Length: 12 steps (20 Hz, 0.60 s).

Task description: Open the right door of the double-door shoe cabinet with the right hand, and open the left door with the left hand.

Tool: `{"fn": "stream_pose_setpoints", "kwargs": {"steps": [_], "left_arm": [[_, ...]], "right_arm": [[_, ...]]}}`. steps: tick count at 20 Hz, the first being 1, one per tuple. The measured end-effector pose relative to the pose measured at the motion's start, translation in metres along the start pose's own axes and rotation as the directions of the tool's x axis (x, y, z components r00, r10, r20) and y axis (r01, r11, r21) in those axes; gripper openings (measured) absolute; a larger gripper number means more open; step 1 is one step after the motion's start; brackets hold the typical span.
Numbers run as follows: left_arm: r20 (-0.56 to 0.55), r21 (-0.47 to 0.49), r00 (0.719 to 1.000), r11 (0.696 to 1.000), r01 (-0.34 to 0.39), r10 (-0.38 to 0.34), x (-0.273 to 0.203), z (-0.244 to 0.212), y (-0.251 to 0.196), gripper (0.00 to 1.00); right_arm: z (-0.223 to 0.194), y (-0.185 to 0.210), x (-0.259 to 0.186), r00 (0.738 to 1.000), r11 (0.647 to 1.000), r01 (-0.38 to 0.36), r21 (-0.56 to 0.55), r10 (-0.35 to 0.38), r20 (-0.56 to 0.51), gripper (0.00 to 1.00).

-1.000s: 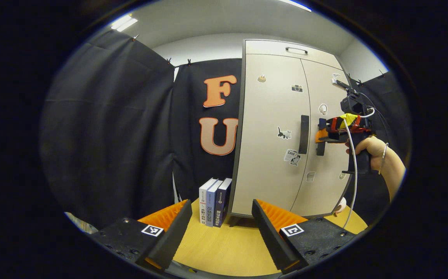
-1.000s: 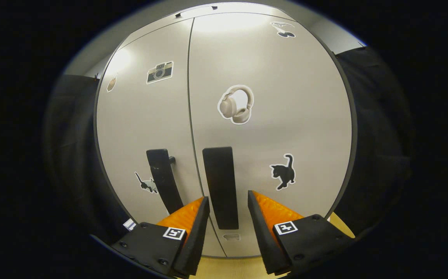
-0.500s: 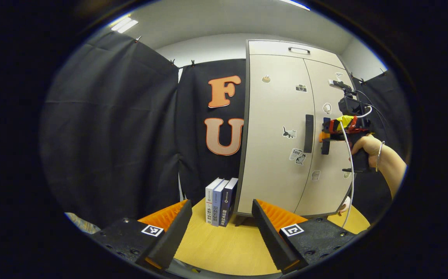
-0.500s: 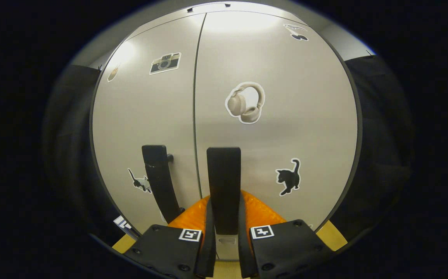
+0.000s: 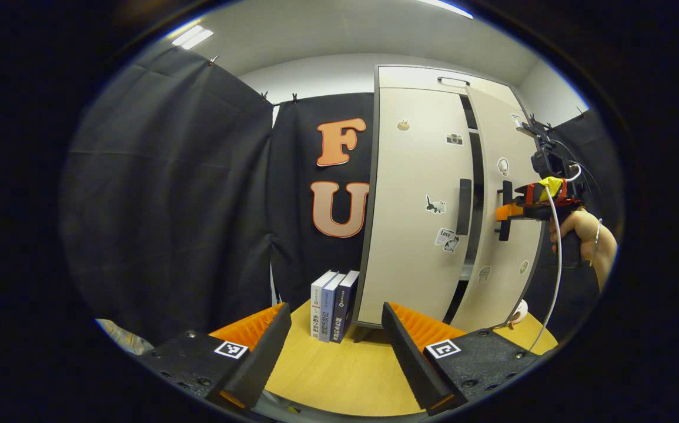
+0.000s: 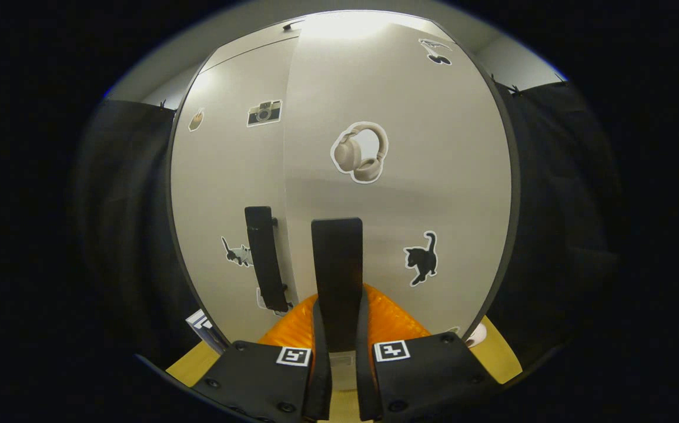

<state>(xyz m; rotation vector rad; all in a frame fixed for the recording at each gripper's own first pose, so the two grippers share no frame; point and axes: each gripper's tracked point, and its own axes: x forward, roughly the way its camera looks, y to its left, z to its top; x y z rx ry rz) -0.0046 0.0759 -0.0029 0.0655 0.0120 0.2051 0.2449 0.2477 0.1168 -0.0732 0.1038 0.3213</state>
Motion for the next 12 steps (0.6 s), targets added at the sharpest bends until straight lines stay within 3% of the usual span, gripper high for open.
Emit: {"fn": "stream_pose_setpoints", "kwargs": {"steps": [3, 4, 5, 12], "left_arm": [[0.018, -0.002, 1.000, 1.000, -0.002, 0.002, -0.006, 0.007, -0.001, 0.94], [0.022, -0.006, 1.000, 1.000, -0.002, 0.002, -0.008, 0.008, -0.001, 0.94], [0.024, -0.011, 1.000, 1.000, -0.001, 0.002, -0.010, 0.008, -0.001, 0.94], [0.036, -0.023, 0.998, 0.998, -0.051, 0.052, -0.026, 0.011, 0.022, 0.94]], "right_arm": [[-0.001, -0.004, -0.009, 1.000, 1.000, 0.001, 0.007, -0.001, 0.009, 0.26], [0.000, -0.005, -0.012, 1.000, 1.000, 0.004, 0.017, -0.004, 0.018, 0.30], [0.000, -0.006, -0.014, 1.000, 1.000, 0.005, 0.022, -0.005, 0.028, 0.26], [-0.001, -0.017, -0.031, 0.999, 0.999, 0.008, 0.043, -0.010, 0.043, 0.26]]}}
